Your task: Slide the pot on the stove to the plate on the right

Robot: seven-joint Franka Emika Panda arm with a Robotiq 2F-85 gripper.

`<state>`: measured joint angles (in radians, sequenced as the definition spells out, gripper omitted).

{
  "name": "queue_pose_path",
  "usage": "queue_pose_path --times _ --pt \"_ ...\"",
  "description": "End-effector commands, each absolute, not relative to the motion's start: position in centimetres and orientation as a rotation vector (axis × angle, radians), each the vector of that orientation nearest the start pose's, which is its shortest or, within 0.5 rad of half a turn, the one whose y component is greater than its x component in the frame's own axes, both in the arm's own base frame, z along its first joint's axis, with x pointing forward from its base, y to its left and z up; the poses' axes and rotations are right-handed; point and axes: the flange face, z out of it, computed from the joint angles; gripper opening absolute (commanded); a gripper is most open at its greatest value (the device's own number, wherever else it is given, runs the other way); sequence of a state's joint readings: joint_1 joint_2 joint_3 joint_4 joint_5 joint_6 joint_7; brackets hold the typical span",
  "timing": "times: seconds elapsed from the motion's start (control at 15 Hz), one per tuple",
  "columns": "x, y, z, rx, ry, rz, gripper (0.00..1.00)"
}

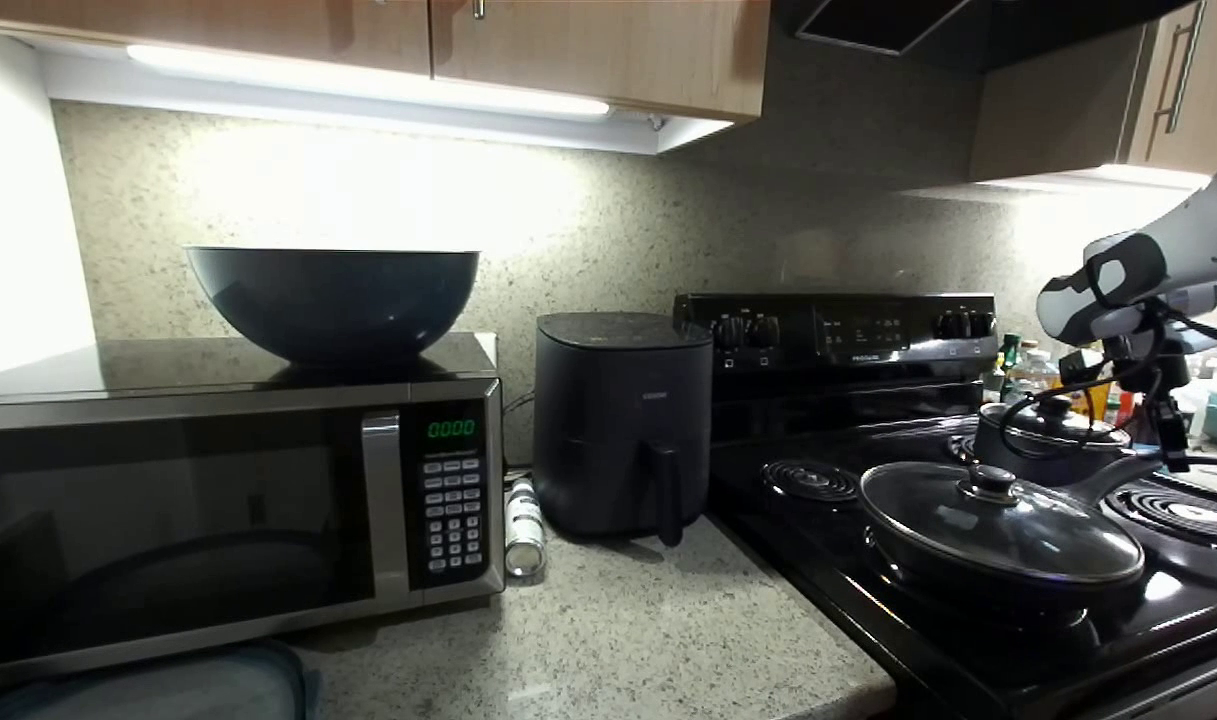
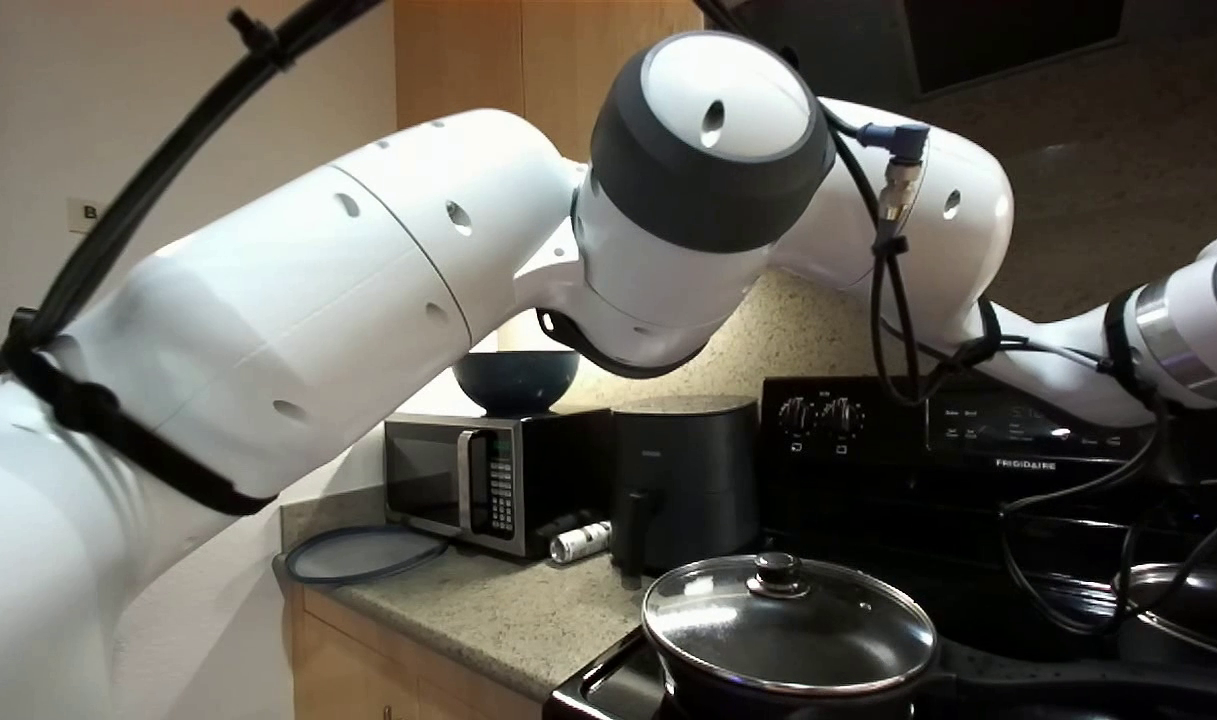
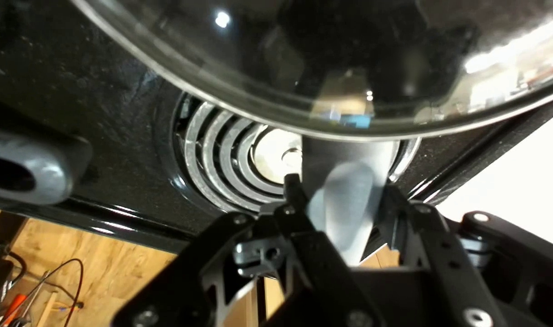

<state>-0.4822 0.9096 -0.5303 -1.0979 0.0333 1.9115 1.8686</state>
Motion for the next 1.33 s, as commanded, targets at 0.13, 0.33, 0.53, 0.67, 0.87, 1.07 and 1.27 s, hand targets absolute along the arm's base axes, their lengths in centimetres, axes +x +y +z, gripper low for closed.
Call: queue_pose_path --times 0.13,0.33,0.53,0.67,0.87,1.07,1.27 --pt "51.9 -57.6 32.3 -0.410 3.317 -0.383 0.16" --pt "52.3 -58.0 32.6 -0.223 3.271 -0.381 0.16" --pt "53.0 -58.3 32.6 -0.046 3.224 -0.399 0.16" --pt "53.5 -58.4 32.4 0.031 3.204 -0.415 0.16" --pt "54.1 -58.4 32.0 0.091 3.204 -0.419 0.16" --pt "54.3 -58.3 31.7 0.074 3.216 -0.431 0.16" --pt "54.0 -58.2 32.0 0.042 3.219 -0.435 0.16"
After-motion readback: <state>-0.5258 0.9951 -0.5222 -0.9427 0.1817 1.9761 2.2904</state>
